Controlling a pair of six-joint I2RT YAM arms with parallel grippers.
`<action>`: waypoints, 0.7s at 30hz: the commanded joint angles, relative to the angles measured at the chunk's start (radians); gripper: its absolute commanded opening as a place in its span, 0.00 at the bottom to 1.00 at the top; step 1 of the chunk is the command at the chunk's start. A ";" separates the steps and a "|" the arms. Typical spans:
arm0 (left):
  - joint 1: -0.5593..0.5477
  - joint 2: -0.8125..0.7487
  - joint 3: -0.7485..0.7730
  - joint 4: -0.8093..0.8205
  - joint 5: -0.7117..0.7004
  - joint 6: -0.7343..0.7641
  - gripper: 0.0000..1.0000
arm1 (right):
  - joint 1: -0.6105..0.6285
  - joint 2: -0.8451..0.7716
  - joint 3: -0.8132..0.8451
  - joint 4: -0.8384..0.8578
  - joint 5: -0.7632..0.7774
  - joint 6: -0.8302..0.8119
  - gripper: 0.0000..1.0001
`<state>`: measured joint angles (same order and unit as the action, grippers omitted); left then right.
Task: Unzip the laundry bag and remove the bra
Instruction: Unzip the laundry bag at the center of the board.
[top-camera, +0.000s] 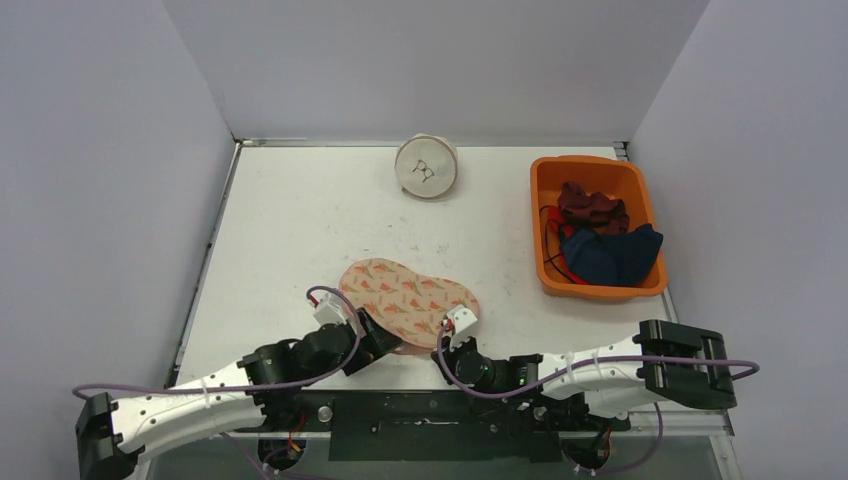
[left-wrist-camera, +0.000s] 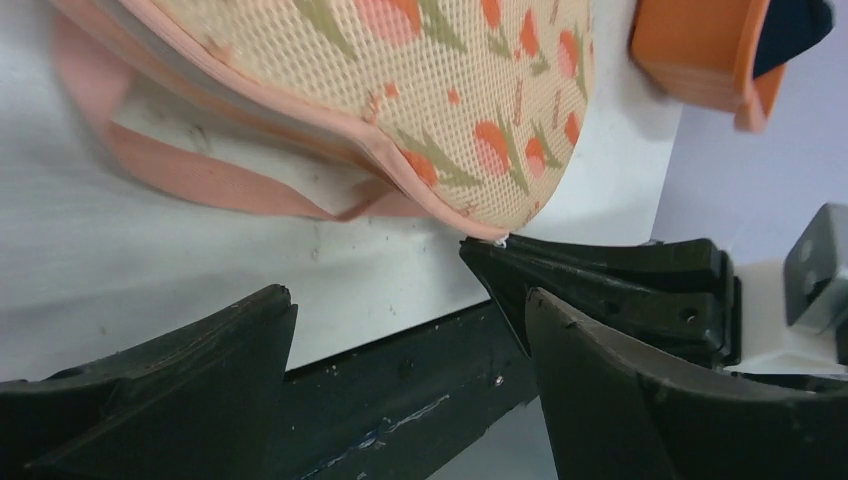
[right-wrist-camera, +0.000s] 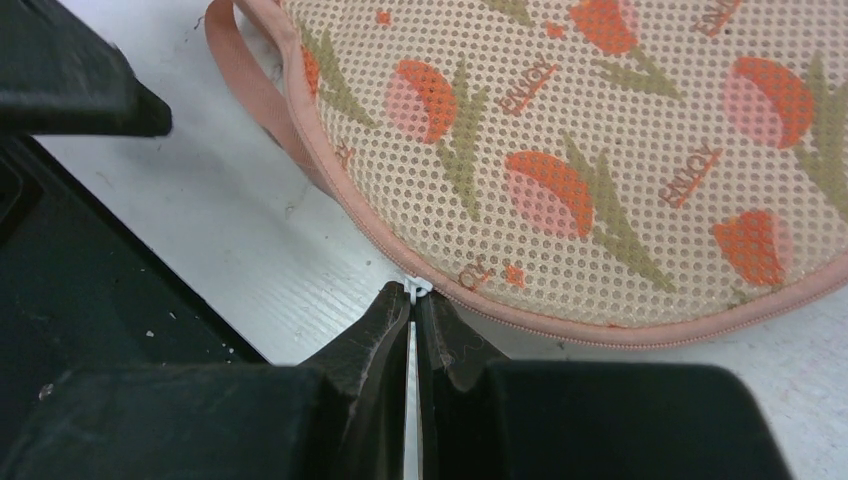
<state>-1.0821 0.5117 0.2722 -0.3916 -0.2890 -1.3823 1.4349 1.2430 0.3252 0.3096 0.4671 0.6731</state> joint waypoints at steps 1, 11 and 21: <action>-0.088 0.131 0.046 0.156 -0.090 -0.075 0.83 | 0.008 0.044 0.049 0.092 -0.055 -0.037 0.05; -0.078 0.396 0.041 0.499 -0.099 -0.098 0.75 | 0.022 0.097 0.075 0.177 -0.143 -0.082 0.05; -0.042 0.436 0.004 0.522 -0.096 -0.112 0.53 | 0.025 0.122 0.083 0.208 -0.140 -0.095 0.05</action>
<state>-1.1477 0.9417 0.2756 0.0597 -0.3641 -1.4837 1.4487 1.3457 0.3706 0.4412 0.3321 0.5884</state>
